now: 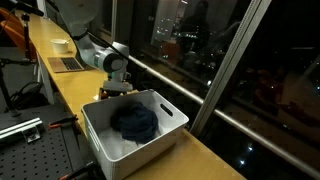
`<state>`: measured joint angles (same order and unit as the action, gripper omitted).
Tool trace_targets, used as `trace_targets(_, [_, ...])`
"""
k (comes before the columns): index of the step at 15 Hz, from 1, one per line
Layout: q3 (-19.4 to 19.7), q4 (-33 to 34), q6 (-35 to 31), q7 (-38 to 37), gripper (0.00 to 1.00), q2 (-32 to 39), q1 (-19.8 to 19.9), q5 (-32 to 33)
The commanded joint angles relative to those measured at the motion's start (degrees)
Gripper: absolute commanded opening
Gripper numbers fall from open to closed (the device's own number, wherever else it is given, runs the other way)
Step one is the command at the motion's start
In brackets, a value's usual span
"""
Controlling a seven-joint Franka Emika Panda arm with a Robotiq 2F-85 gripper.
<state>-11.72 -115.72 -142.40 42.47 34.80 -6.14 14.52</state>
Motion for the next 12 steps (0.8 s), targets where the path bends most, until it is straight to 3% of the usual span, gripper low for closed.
trace_targets(1, [0.1, 1.5, 2.1, 1.2, 0.51, -0.5, 0.8, 0.3])
trace_targets(8, [0.2, -0.2, 3.6, 1.2, 0.02, -4.6, 2.1, 0.0])
trace_targets(12, [-0.2, -1.9, 3.6, 1.8, 0.01, -7.4, 3.3, -0.9])
